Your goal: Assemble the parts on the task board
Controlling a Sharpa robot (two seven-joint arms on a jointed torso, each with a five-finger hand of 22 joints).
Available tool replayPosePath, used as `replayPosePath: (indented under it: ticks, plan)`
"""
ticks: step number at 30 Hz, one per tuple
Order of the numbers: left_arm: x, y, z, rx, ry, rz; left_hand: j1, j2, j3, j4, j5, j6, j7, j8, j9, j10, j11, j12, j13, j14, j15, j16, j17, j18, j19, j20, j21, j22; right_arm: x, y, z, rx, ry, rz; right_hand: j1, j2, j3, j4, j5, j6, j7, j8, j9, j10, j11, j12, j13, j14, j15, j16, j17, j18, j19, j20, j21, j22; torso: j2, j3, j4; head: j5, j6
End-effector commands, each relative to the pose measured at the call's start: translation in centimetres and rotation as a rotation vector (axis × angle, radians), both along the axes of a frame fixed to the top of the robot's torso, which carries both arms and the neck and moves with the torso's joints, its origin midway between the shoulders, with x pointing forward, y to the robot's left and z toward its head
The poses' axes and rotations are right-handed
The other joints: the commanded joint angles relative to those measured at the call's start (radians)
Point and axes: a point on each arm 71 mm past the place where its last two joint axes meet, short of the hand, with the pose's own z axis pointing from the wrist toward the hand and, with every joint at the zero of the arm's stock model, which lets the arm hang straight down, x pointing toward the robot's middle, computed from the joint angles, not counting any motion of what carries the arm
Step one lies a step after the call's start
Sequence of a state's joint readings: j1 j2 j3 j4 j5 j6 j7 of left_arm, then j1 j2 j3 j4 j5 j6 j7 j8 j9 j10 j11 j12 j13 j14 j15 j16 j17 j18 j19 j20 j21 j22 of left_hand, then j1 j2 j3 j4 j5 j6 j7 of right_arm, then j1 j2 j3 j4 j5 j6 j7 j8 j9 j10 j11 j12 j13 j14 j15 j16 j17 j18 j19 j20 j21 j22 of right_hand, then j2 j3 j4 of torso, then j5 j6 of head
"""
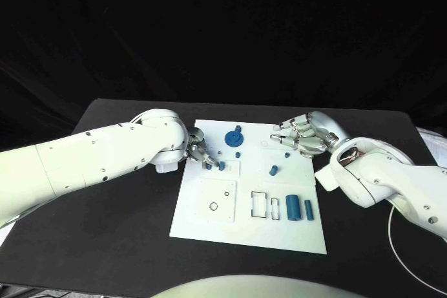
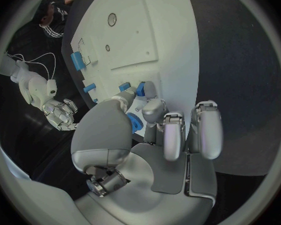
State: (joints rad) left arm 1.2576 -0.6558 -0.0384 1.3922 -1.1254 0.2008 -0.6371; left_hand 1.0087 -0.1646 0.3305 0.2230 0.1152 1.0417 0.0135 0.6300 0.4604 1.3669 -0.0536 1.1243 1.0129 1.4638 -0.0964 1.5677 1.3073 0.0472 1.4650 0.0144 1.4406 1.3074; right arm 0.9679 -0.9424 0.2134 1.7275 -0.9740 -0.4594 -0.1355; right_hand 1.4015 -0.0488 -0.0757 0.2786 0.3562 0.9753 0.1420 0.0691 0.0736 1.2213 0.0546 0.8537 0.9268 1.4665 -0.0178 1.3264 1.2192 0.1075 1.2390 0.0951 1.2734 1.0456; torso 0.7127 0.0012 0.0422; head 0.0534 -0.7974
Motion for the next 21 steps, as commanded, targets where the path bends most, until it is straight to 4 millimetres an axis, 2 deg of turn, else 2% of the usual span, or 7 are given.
replayPosePath:
  ticks: [1, 5, 8, 13, 15, 18, 21]
  plan:
    - [0.0, 0.2, -0.3, 0.003, -0.002, 0.012, -0.008, 0.003, -0.037, 0.011, -0.005, 0.009, -0.002, -0.003, -0.002, 0.005, 0.001, 0.002, 0.003, 0.107, -0.008, 0.003, 0.264, -0.012, 0.055, -0.007, 0.001, 0.148, -0.1, 0.2, -0.1, -0.006, 0.0, 0.025, 0.002, 0.009, -0.006, 0.003, 0.005, 0.0, 0.003, 0.001, 0.001, -0.006, 0.002, -0.002, -0.001, 0.028, 0.001, -0.006, -0.001, 0.007, -0.007, -0.002, -0.006, -0.001, 0.0, -0.0001, -0.0003, 0.0, 0.002]
    - [-0.1, 0.3, -0.2, -0.006, -0.014, 0.023, 0.002, 0.011, -0.07, 0.02, -0.004, 0.01, -0.003, -0.003, -0.002, 0.005, 0.0, 0.001, 0.004, 0.107, -0.008, 0.003, 0.264, -0.012, 0.055, -0.008, 0.001, 0.148, -0.1, 0.2, -0.1, -0.004, 0.001, 0.03, 0.002, 0.008, -0.006, 0.003, 0.005, -0.001, 0.003, 0.0, 0.001, -0.007, 0.002, -0.003, -0.002, 0.027, 0.001, -0.007, -0.002, 0.007, -0.007, -0.002, -0.007, -0.002, 0.0, 0.0004, -0.0009, 0.0, 0.002]
    - [-0.1, 0.5, 0.1, -0.024, -0.026, 0.035, 0.006, 0.015, -0.081, 0.024, -0.004, 0.01, -0.003, -0.003, -0.003, 0.005, 0.0, 0.0, 0.004, 0.107, -0.008, 0.003, 0.264, -0.012, 0.055, -0.008, -0.001, 0.147, -0.1, 0.2, -0.2, -0.003, 0.004, 0.03, 0.002, 0.008, -0.006, 0.003, 0.005, -0.001, 0.003, 0.0, 0.001, -0.007, 0.002, -0.003, -0.002, 0.027, 0.001, -0.007, -0.002, 0.007, -0.007, -0.002, -0.007, -0.002, 0.001, -0.0012, 0.0006, -0.005, 0.003]
    - [-0.1, 0.9, 0.9, -0.087, -0.048, 0.072, 0.014, 0.023, -0.102, 0.032, -0.002, 0.008, -0.002, -0.004, -0.004, 0.0, 0.0, -0.009, -0.005, 0.107, -0.008, 0.003, 0.264, -0.009, 0.051, -0.008, -0.012, 0.138, -0.2, 0.2, -0.4, -0.003, 0.008, 0.03, 0.002, 0.008, -0.007, 0.003, 0.005, -0.001, 0.004, 0.0, 0.001, -0.007, 0.002, -0.003, -0.003, 0.027, 0.001, -0.007, -0.003, 0.008, -0.008, -0.002, -0.007, -0.004, 0.001, 0.0009, 0.0003, -0.005, 0.004]
    - [-0.1, 1.1, 1.2, -0.135, -0.053, 0.085, 0.032, 0.033, -0.121, 0.037, 0.0, -0.004, 0.003, -0.01, -0.007, -0.024, 0.005, -0.05, -0.049, 0.107, -0.004, 0.003, 0.264, 0.0, 0.037, -0.006, -0.046, 0.11, -0.2, 0.2, -0.5, -0.003, 0.01, 0.029, 0.002, 0.008, -0.007, 0.003, 0.005, -0.001, 0.004, 0.0, 0.001, -0.007, 0.002, -0.003, -0.003, 0.027, 0.001, -0.007, -0.003, 0.008, -0.008, -0.002, -0.007, -0.004, 0.0, 0.001, 0.0004, -0.006, 0.005]
    - [-0.2, 1.2, 1.6, -0.207, -0.069, 0.102, 0.068, 0.046, -0.149, 0.048, 0.001, -0.06, 0.029, -0.041, -0.019, -0.149, 0.026, -0.248, -0.256, 0.103, 0.01, -0.006, 0.252, 0.038, -0.036, 0.006, -0.22, -0.031, -0.2, 0.2, -0.6, -0.003, 0.014, 0.028, 0.002, 0.008, -0.007, 0.003, 0.005, -0.001, 0.004, 0.0, 0.001, -0.007, 0.002, -0.003, -0.003, 0.027, 0.001, -0.007, -0.003, 0.008, -0.008, -0.002, -0.007, -0.004, 0.0, 0.0004, 0.0005, -0.007, 0.006]
    - [-0.2, 1.3, 2.0, -0.26, -0.088, 0.1, 0.101, 0.054, -0.174, 0.061, 0.0, -0.084, 0.042, -0.045, -0.021, -0.195, 0.036, -0.316, -0.33, 0.087, 0.019, -0.044, 0.208, 0.058, -0.066, 0.016, -0.321, -0.11, -0.2, 0.1, -0.7, -0.004, 0.016, 0.027, 0.002, 0.008, -0.007, 0.003, 0.005, -0.001, 0.004, 0.0, 0.001, -0.007, 0.002, -0.003, -0.003, 0.027, 0.001, -0.007, -0.003, 0.008, -0.008, -0.002, -0.007, -0.004, 0.001, -0.0003, 0.0011, -0.007, 0.007]
